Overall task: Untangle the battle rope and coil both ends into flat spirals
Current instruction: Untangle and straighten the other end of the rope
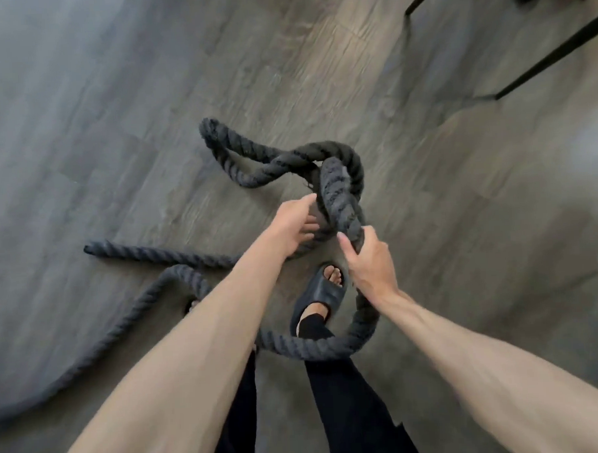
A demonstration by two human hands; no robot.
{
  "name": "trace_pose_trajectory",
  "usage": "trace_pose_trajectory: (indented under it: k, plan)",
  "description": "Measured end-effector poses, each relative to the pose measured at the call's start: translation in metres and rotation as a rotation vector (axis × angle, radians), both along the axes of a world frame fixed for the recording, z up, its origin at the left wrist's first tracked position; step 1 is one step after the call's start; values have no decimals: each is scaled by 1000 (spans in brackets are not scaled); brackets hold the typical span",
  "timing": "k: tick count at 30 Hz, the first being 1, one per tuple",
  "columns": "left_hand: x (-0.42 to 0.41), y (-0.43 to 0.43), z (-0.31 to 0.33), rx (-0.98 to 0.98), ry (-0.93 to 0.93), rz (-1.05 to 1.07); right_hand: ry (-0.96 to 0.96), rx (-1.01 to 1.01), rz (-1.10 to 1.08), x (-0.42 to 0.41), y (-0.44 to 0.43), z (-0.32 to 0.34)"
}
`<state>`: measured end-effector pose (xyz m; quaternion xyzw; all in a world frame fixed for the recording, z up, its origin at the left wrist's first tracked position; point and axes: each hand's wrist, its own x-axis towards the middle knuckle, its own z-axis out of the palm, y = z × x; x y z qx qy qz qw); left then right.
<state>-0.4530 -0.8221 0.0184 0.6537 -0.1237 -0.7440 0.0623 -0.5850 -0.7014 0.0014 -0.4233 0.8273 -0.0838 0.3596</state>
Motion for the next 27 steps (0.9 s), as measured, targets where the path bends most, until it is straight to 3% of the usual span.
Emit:
trace_pose_trajectory:
  k: [3,8,13,16,20,24,27]
  plan:
    - [-21,-19,-4,69,38,68,-37,-26,226,7,26,10]
    - [-13,-11,-19,-23,-154,193,-112,-48,312,9,18,5]
    - [9,4,-13,-143,-12,174,-359,155,-326,0,-47,-14]
    - [2,10,3,-450,41,-97,-707,270,-602,-5,-105,-7]
    - [-20,10,22,-744,54,-285,-1146,167,-911,-22,-180,21]
    - [-30,-14,29,-861,65,-400,-1043,8,-1104,-35,-213,45]
    - [-22,-34,35,-520,273,-209,-759,-170,-916,-31,-217,50]
